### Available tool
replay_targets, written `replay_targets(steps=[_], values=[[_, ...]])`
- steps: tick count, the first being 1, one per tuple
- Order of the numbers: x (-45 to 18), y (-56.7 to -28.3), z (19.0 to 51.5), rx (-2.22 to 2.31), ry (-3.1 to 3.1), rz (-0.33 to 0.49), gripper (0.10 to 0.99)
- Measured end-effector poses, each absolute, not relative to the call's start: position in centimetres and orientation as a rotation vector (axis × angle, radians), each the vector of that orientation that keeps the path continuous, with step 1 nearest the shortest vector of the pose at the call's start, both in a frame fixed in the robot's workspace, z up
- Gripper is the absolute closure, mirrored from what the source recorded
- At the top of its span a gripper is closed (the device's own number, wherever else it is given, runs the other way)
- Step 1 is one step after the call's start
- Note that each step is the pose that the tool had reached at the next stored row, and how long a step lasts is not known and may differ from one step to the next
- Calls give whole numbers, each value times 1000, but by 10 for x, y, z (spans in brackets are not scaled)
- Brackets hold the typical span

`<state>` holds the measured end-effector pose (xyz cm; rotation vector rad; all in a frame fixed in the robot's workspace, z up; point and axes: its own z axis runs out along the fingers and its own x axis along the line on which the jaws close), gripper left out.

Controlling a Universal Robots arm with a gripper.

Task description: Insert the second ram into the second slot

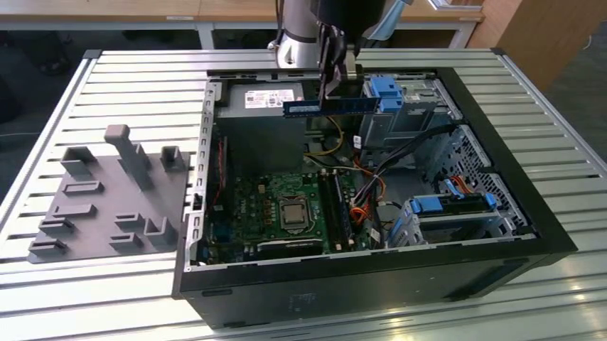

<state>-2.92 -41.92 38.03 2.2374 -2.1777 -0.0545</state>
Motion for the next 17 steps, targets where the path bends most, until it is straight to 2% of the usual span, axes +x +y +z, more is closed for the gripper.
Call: replay_targets(steps=[17], values=[[-29, -423, 380, 2237, -2178, -54, 949]])
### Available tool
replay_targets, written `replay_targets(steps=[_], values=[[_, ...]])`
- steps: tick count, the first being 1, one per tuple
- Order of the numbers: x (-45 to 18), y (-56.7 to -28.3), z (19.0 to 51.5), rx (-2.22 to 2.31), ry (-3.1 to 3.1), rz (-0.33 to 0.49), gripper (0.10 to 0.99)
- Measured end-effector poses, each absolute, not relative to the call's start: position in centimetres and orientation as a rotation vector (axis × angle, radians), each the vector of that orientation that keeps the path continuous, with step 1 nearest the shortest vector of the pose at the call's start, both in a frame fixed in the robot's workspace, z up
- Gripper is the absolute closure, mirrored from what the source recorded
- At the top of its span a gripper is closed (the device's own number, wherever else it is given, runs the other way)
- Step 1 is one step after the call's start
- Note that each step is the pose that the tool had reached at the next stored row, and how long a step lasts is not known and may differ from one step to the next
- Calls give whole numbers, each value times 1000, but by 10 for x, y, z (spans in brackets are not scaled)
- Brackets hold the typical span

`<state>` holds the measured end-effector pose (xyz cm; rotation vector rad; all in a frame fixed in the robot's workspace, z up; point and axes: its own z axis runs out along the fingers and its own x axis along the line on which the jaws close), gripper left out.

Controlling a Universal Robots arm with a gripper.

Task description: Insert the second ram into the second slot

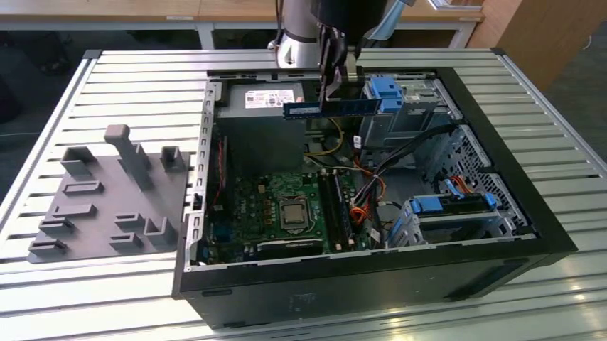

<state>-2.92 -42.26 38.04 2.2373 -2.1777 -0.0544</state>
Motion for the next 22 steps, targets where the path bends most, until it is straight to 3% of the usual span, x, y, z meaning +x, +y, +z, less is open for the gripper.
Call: replay_targets(steps=[22], values=[[-29, -433, 380, 2233, -2182, -54, 949]])
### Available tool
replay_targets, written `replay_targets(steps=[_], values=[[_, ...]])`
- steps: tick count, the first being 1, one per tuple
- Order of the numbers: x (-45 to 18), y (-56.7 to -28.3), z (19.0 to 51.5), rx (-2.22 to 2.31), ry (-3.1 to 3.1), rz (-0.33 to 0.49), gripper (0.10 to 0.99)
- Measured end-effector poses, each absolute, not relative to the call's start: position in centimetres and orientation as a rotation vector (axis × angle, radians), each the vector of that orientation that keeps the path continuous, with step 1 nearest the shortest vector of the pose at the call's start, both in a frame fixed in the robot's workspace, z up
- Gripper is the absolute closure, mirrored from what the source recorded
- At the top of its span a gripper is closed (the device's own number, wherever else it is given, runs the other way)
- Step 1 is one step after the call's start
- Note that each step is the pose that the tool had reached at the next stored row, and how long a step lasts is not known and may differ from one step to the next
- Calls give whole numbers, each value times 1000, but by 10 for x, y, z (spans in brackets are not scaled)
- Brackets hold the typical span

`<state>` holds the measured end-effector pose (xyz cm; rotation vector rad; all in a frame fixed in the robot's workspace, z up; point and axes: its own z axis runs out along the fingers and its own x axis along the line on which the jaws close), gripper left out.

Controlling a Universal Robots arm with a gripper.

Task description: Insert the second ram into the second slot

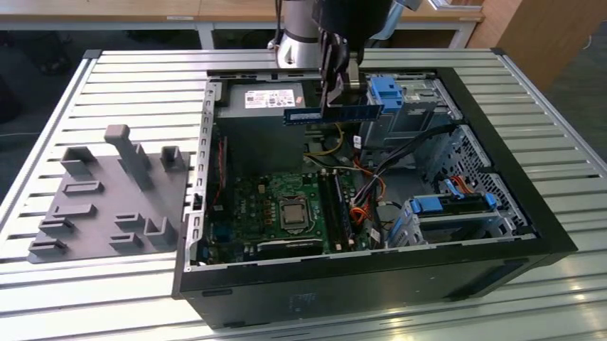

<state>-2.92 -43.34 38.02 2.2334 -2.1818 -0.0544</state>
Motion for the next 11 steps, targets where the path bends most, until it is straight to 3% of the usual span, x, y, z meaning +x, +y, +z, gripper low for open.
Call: replay_targets(steps=[11], values=[[-29, -434, 380, 2169, -2247, -55, 949]])
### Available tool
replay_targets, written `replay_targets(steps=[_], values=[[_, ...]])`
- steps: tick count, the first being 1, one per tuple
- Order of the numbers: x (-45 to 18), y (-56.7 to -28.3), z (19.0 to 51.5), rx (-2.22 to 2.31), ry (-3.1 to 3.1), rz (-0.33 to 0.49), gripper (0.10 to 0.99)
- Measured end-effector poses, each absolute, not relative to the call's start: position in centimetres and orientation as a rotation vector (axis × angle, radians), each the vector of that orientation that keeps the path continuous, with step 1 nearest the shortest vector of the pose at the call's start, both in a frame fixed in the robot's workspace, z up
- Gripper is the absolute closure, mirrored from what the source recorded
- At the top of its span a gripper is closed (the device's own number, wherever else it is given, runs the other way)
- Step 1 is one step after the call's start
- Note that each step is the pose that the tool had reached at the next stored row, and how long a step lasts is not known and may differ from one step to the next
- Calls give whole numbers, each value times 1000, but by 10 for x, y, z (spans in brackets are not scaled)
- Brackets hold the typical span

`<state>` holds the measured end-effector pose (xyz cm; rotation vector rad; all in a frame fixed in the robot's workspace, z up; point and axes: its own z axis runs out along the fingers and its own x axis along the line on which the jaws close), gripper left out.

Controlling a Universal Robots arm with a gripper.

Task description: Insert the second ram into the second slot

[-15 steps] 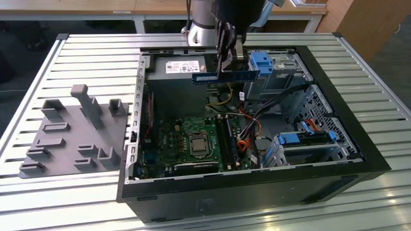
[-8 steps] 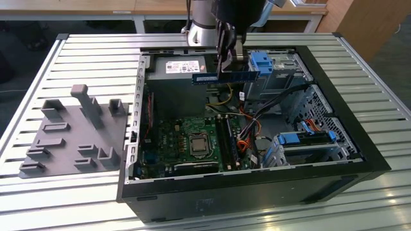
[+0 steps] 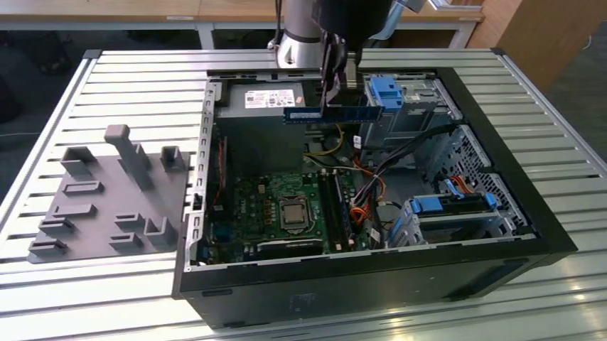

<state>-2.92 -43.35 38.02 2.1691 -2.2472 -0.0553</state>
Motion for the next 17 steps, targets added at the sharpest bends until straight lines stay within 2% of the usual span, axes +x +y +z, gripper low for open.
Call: replay_targets(steps=[17], values=[[-29, -434, 380, 2114, -2300, -56, 949]])
